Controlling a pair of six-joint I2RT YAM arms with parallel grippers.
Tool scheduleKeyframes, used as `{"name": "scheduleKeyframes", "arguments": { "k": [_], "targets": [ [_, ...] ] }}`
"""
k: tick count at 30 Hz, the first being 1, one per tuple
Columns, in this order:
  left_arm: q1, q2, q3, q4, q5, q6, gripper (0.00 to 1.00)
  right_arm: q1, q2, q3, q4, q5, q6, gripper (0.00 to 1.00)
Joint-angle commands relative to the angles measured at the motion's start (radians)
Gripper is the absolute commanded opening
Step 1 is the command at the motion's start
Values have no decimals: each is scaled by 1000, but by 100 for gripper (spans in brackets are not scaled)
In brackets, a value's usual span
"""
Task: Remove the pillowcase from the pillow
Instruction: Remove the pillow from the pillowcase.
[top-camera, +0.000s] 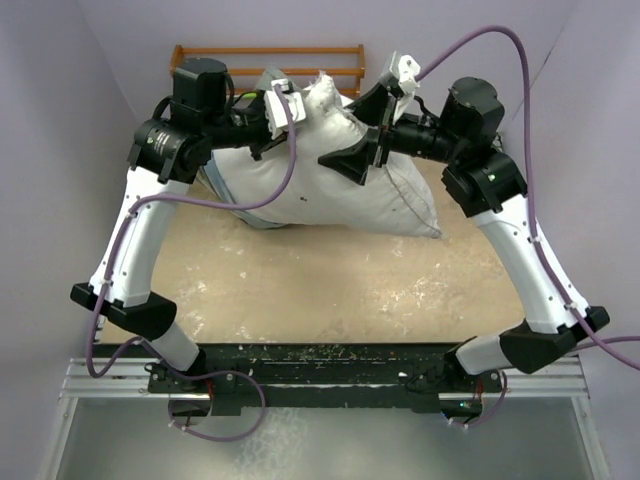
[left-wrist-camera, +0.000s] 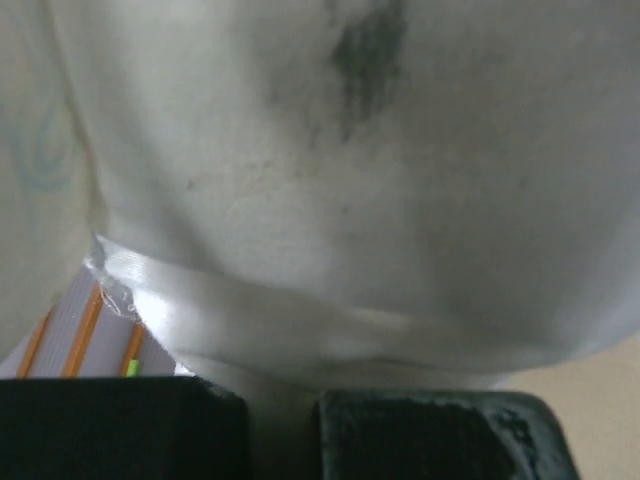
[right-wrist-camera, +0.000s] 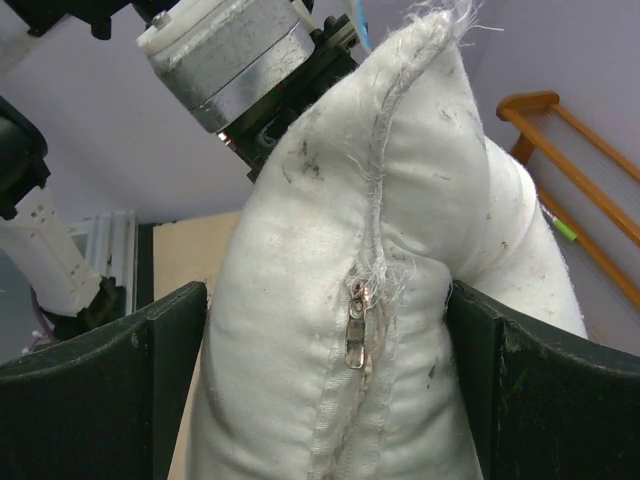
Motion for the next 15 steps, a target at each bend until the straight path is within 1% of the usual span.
{"name": "scheduleKeyframes", "arguments": {
  "k": [1,2,3,4,5,6,7,8,9,11,12,14,15],
  "targets": [
    [-34,-48,1,151,-24,24,0,2,30,12,-4,-75,76,100],
    [-37,-51,-4,156,-24,13,0,2,38,19,-29,-23,66,100],
    [-38,-55,-11,165,-21,-4,0,1,44,22,-41,45,59,97],
    [-39,-59,-12,173,-15,-25,3,-10,43,18,-42,207,57,88],
    [-38,-60,-8,172,-10,-45,32,-30,41,12,-38,326,63,72],
    [-39,-60,-4,165,-10,-66,64,-57,38,0,-27,432,79,46],
    [-39,-61,-1,155,-19,-83,93,-90,31,-17,-12,537,112,21],
    [-38,-63,1,139,-35,-97,100,-133,17,-49,17,612,154,4],
    [-37,-65,0,115,-58,-98,100,-178,-10,-96,51,657,205,0],
    [-23,-74,-15,45,-98,-66,100,-263,-66,-215,168,697,266,0],
    [23,-83,-36,20,-96,-62,100,-283,-90,-264,203,733,254,0],
    [153,-104,-92,21,-62,-74,100,-308,-140,-366,286,755,181,0],
    [213,-106,-123,30,-81,-67,100,-320,-166,-418,325,762,155,0]
  ]
}}
